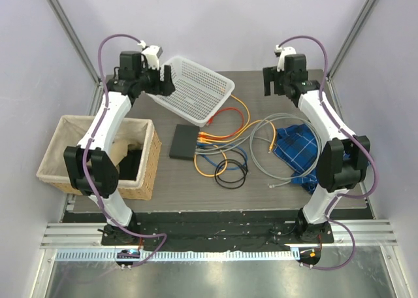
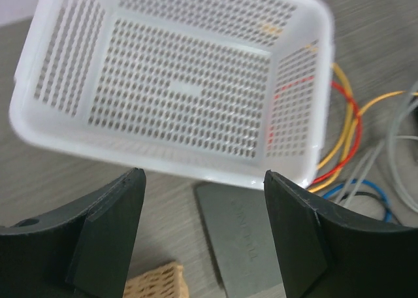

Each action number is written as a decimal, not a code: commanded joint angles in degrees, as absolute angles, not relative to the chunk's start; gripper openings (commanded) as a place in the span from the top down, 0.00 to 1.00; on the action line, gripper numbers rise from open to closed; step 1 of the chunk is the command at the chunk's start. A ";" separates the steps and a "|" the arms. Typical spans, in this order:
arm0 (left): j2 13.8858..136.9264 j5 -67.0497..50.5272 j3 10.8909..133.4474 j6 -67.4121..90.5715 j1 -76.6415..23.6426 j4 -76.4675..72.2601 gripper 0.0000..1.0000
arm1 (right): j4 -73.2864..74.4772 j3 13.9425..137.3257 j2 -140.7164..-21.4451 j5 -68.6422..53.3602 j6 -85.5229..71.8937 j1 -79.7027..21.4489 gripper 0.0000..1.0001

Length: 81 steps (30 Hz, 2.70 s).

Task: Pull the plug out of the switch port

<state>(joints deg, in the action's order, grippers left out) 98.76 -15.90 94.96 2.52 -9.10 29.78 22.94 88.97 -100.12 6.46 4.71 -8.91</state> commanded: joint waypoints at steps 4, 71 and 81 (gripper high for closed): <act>103.61 -30.94 101.42 -2.54 -15.19 31.28 0.22 | 27.51 96.33 -103.36 -6.41 0.09 -9.32 0.12; 102.04 -29.71 85.87 4.83 -19.16 28.21 0.18 | 50.54 72.42 -83.59 -15.56 19.94 9.30 0.28; 103.62 -30.59 85.34 7.65 -19.16 26.19 0.19 | 44.04 77.16 -90.08 -14.50 16.44 23.82 0.56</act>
